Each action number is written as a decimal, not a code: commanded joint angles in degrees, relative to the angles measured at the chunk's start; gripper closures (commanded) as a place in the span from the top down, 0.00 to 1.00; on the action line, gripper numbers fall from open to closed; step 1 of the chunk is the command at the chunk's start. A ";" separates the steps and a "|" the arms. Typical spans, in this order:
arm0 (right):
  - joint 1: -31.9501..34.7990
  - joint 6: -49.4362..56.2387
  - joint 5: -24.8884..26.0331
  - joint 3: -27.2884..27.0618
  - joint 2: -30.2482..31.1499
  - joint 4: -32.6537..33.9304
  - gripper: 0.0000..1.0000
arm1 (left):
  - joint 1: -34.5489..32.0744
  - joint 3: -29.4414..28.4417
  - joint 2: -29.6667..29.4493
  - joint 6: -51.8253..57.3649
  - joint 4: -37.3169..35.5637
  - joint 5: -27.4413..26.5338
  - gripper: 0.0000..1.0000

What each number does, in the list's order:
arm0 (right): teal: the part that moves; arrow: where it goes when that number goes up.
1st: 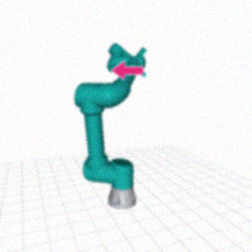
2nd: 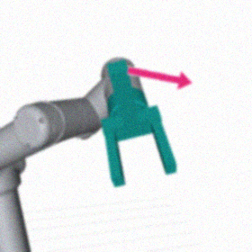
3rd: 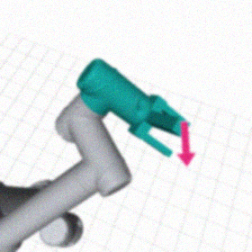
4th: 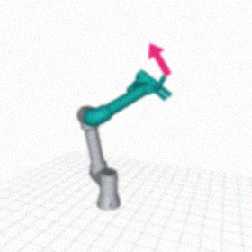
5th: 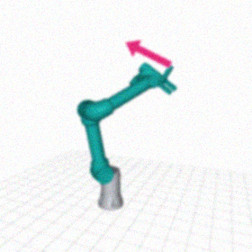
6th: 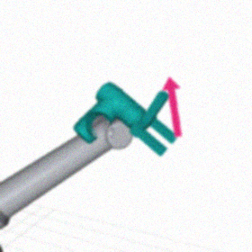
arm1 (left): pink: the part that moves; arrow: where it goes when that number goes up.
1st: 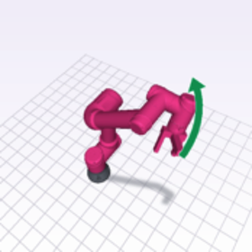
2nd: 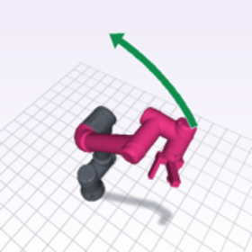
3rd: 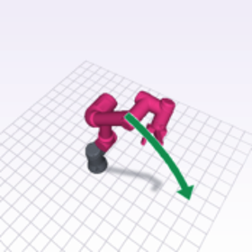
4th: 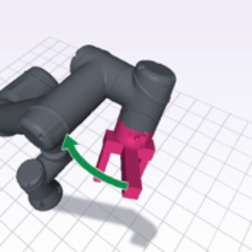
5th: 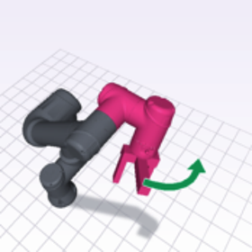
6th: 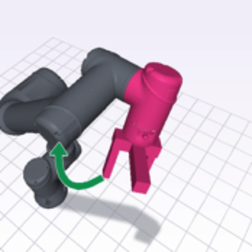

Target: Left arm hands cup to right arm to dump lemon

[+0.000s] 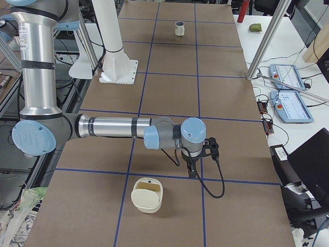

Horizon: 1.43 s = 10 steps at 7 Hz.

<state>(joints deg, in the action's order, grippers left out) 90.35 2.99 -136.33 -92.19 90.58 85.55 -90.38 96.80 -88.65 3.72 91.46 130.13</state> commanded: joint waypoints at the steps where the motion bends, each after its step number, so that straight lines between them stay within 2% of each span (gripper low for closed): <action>1: 0.00 0.00 0.10 -0.53 -0.75 -0.12 1.00 | 0.11 1.36 -0.64 -0.64 0.47 0.12 1.00; 3: 0.00 0.00 0.19 -1.58 -0.14 -0.38 1.00 | 2.03 4.69 -1.43 -1.16 -0.13 0.64 1.00; 4: -0.09 0.00 0.19 -2.54 -0.31 -0.38 1.00 | 4.92 4.89 -1.43 -1.34 0.29 3.08 1.00; 5: -0.26 0.09 1.15 -3.16 -1.27 -0.38 1.00 | 9.04 5.32 -1.52 -13.35 0.99 6.59 1.00; 6: -0.79 0.17 2.90 -4.21 -1.28 -0.38 1.00 | 13.08 6.81 -0.65 -24.52 5.70 6.54 1.00; 7: -0.88 0.09 2.83 -4.22 -0.93 -0.56 1.00 | 15.47 6.82 1.88 -31.25 11.40 6.45 1.00; 8: -1.05 0.17 2.83 -4.22 -0.75 -0.73 1.00 | 18.28 6.82 2.52 -37.40 14.94 5.75 1.00; 10: -1.14 0.17 2.39 -4.22 -0.84 -0.91 1.00 | 24.17 6.38 2.52 -45.25 18.47 0.68 1.00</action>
<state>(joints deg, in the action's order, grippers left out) 89.27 3.16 -133.71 -96.29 89.77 84.72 -69.68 103.41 -86.30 -36.53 107.44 133.68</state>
